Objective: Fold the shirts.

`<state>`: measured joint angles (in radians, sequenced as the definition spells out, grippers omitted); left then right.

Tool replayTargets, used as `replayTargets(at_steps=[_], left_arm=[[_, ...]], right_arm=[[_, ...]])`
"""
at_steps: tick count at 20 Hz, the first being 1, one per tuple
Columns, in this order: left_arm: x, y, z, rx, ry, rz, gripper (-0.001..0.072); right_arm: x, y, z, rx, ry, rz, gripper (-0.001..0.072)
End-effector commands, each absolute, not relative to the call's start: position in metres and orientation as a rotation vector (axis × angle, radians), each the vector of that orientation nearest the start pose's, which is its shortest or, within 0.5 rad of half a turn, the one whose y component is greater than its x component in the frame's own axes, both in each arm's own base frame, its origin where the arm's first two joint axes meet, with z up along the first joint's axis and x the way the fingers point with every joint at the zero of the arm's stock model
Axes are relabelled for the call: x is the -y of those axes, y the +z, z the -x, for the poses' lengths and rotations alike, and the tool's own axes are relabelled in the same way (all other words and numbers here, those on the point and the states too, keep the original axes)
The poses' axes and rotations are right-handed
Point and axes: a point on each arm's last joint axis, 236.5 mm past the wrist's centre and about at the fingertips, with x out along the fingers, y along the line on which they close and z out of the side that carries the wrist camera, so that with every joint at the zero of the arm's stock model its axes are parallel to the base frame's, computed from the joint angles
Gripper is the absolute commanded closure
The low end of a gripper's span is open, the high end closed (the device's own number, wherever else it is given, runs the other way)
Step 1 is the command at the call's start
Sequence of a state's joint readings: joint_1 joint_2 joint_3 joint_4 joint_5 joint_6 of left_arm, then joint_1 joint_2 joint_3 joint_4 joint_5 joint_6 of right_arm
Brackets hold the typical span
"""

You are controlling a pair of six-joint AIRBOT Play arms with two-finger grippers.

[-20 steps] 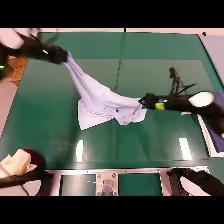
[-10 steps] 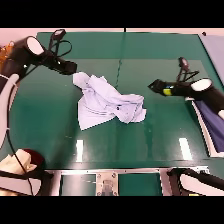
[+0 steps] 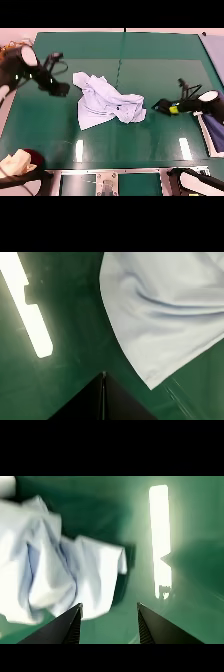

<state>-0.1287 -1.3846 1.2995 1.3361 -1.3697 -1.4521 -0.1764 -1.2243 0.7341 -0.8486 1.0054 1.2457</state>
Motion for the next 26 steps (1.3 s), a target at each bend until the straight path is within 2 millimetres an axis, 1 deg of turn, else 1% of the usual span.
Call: replayTargets(at_steps=[1, 2, 3, 4, 6, 8, 9, 10, 12, 13, 14, 15, 16, 17, 18, 19, 20, 21, 22, 23, 24, 25, 26], left_arm=[[0.118, -0.041, -0.304, -1.549, -0.329, 0.203, 0.0686], [0.126, -0.055, -0.291, -1.582, -0.327, 0.268, 0.0663], [0.132, -0.065, -0.282, -1.603, -0.327, 0.321, 0.0362], [0.140, -0.073, -0.275, -1.614, -0.319, 0.387, 0.0155], [0.148, -0.086, -0.270, -1.605, -0.301, 0.475, 0.0156], [0.152, -0.098, -0.270, -1.576, -0.275, 0.537, 0.0156], [0.158, -0.100, -0.273, -1.552, -0.287, 0.574, 0.0157], [0.166, -0.100, -0.278, -1.524, -0.310, 0.622, 0.0157], [0.182, -0.101, -0.282, -1.501, -0.362, 0.697, 0.0235], [0.187, -0.103, -0.283, -1.506, -0.378, 0.723, 0.0236], [0.190, -0.106, -0.284, -1.509, -0.386, 0.740, 0.0237], [0.191, -0.111, -0.283, -1.519, -0.385, 0.747, 0.0305], [0.191, -0.113, -0.281, -1.526, -0.396, 0.736, 0.0639], [0.191, -0.111, -0.282, -1.519, -0.419, 0.713, 0.0687], [0.192, -0.105, -0.284, -1.516, -0.442, 0.689, 0.0688], [0.190, -0.095, -0.289, -1.500, -0.469, 0.642, 0.0688], [0.185, -0.082, -0.296, -1.482, -0.481, 0.573, 0.0688], [0.175, -0.064, -0.305, -1.461, -0.475, 0.489, 0.0688], [0.164, -0.043, -0.315, -1.426, -0.464, 0.406, 0.0688], [0.154, -0.012, -0.328, -1.364, -0.454, 0.322, 0.0688], [0.147, 0.024, -0.341, -1.281, -0.455, 0.255, 0.0688], [0.139, 0.068, -0.354, -1.175, -0.445, 0.199, 0.0688], [0.134, 0.114, -0.363, -1.067, -0.435, 0.160, 0.0688]], right_arm=[[-0.103, -0.096, -0.301, -1.369, 0.289, -0.570, 0.0306], [-0.113, -0.102, -0.300, -1.385, 0.303, -0.557, 0.0305], [-0.124, -0.107, -0.300, -1.398, 0.318, -0.561, 0.0305], [-0.133, -0.110, -0.301, -1.406, 0.330, -0.570, 0.0305], [-0.144, -0.115, -0.305, -1.416, 0.347, -0.558, 0.0307], [-0.151, -0.113, -0.309, -1.415, 0.363, -0.552, 0.0316], [-0.153, -0.111, -0.312, -1.407, 0.369, -0.557, 0.0343], [-0.155, -0.108, -0.315, -1.399, 0.374, -0.557, 0.0397], [-0.157, -0.105, -0.319, -1.390, 0.381, -0.553, 0.0462], [-0.157, -0.105, -0.318, -1.393, 0.383, -0.553, 0.0483], [-0.157, -0.105, -0.317, -1.398, 0.387, -0.552, 0.0602], [-0.158, -0.104, -0.315, -1.407, 0.392, -0.554, 0.0692], [-0.160, -0.103, -0.312, -1.419, 0.402, -0.555, 0.0693], [-0.162, -0.100, -0.308, -1.436, 0.421, -0.558, 0.0694], [-0.163, -0.092, -0.307, -1.447, 0.445, -0.564, 0.0694], [-0.164, -0.078, -0.310, -1.441, 0.473, -0.568, 0.0694], [-0.162, -0.056, -0.318, -1.409, 0.500, -0.570, 0.0694], [-0.157, -0.028, -0.329, -1.357, 0.517, -0.574, 0.0694], [-0.152, 0.008, -0.343, -1.280, 0.536, -0.590, 0.0694], [-0.145, 0.055, -0.358, -1.170, 0.557, -0.614, 0.0694], [-0.136, 0.108, -0.369, -1.039, 0.582, -0.632, 0.0694], [-0.125, 0.158, -0.376, -0.921, 0.586, -0.656, 0.0694], [-0.112, 0.206, -0.378, -0.807, 0.579, -0.667, 0.0694]])
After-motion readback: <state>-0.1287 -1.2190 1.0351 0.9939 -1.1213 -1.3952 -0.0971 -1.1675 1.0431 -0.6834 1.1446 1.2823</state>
